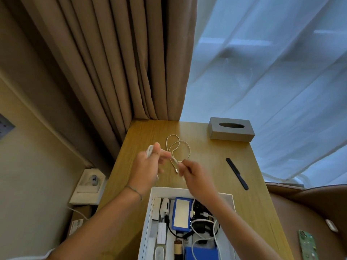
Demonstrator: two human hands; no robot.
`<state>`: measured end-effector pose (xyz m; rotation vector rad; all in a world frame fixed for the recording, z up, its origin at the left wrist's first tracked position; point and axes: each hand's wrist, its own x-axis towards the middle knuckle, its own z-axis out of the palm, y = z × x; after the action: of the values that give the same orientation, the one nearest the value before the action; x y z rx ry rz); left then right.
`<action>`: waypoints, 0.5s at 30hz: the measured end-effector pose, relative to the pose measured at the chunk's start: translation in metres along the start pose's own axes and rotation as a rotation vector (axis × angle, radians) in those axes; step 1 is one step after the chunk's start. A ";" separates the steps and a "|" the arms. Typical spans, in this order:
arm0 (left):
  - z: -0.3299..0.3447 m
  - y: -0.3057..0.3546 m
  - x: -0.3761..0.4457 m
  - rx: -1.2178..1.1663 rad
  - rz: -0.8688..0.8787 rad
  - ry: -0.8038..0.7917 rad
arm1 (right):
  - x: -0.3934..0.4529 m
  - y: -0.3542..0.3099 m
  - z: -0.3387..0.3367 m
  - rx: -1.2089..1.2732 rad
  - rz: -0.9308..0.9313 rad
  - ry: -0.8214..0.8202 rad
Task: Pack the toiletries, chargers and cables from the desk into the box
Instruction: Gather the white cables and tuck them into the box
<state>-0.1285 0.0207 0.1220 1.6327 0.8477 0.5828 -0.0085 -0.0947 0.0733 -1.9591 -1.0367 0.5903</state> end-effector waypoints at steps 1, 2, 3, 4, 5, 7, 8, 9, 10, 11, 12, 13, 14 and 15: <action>-0.003 0.000 0.005 0.047 -0.013 0.018 | -0.005 0.005 0.008 -0.047 -0.006 -0.018; -0.007 0.000 0.010 0.098 -0.023 0.010 | -0.009 0.009 0.016 -0.108 -0.023 -0.034; -0.011 0.000 0.013 0.171 -0.029 -0.010 | -0.013 0.012 0.022 -0.168 -0.044 -0.043; -0.015 -0.002 0.016 0.265 -0.027 -0.024 | -0.016 0.014 0.027 -0.204 -0.060 -0.042; -0.018 -0.004 0.019 0.361 -0.024 -0.020 | -0.018 0.016 0.031 -0.215 -0.068 -0.034; -0.023 -0.010 0.025 0.419 -0.035 0.008 | -0.021 0.017 0.034 -0.225 -0.072 -0.016; -0.023 -0.013 0.028 0.334 -0.058 0.002 | -0.022 0.017 0.036 -0.243 -0.083 -0.018; -0.022 -0.015 0.031 0.178 -0.100 -0.017 | -0.024 0.015 0.039 -0.272 -0.101 -0.034; -0.019 -0.014 0.034 -0.025 -0.155 -0.041 | -0.027 0.012 0.042 -0.305 -0.125 -0.064; -0.017 -0.013 0.037 -0.240 -0.209 -0.058 | -0.030 0.009 0.045 -0.344 -0.154 -0.108; -0.013 -0.011 0.038 -0.429 -0.254 -0.055 | -0.034 0.004 0.048 -0.390 -0.188 -0.161; -0.009 -0.010 0.038 -0.552 -0.288 -0.023 | -0.038 -0.001 0.050 -0.442 -0.225 -0.221; -0.005 -0.011 0.038 -0.571 -0.301 0.028 | -0.042 -0.008 0.052 -0.484 -0.263 -0.289; -0.002 -0.013 0.039 -0.482 -0.280 0.081 | -0.045 -0.016 0.050 -0.500 -0.295 -0.353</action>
<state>-0.1091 0.0533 0.1074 1.0401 0.8945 0.6021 -0.0763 -0.1046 0.0603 -2.0994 -1.7995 0.5591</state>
